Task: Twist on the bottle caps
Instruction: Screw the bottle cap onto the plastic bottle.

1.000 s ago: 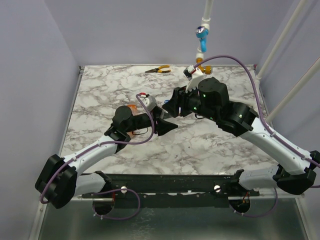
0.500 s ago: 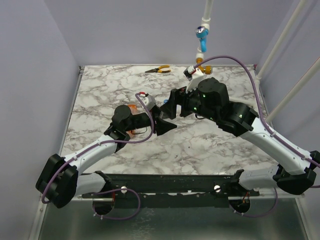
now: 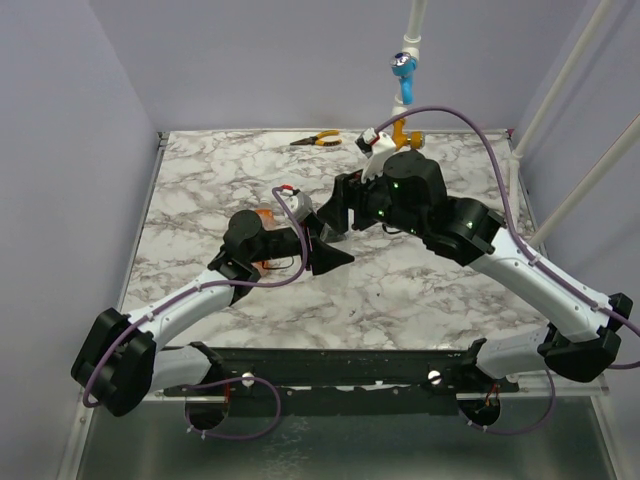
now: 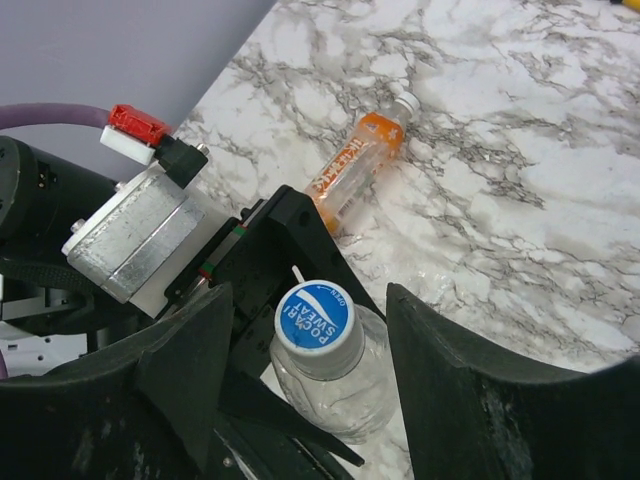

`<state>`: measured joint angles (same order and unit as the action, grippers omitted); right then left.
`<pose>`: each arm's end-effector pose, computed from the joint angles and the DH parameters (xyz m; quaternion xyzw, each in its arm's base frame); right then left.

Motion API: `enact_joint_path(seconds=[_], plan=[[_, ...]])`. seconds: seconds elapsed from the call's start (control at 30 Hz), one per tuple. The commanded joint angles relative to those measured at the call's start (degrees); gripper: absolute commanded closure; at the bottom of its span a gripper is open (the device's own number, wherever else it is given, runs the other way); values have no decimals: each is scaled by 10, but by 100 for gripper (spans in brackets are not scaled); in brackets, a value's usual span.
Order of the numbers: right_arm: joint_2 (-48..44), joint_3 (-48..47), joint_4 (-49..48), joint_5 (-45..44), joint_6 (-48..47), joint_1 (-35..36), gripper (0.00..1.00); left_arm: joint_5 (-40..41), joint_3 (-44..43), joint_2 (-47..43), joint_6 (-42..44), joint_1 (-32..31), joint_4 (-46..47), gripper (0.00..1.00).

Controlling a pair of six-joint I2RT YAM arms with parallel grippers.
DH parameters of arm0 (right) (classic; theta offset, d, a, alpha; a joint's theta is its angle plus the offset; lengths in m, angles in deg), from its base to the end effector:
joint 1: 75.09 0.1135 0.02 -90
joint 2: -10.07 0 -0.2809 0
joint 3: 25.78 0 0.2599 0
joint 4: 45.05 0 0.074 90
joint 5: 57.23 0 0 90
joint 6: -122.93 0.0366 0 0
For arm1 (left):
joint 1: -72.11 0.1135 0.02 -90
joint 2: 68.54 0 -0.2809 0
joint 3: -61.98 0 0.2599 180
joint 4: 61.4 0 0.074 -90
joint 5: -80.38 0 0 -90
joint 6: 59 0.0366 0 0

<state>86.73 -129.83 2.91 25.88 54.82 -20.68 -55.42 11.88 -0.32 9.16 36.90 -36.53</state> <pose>0.1719 0.2327 0.4676 -0.1969 0.7973 0.3123 0.4776 0.1986 -0.1723 0.3052 0.3601 0.5739 -0.5559 0.4816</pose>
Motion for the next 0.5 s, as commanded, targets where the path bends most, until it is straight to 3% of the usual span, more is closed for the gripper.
enact_joint_path(seconds=[0.0,0.47], plan=[[7,-15,16,22,-15,3,35,-27,-16,-13,-6,4,20,71],[6,-10,16,4,-15,3,54,-24,-16,-10,-7,4,19,71]])
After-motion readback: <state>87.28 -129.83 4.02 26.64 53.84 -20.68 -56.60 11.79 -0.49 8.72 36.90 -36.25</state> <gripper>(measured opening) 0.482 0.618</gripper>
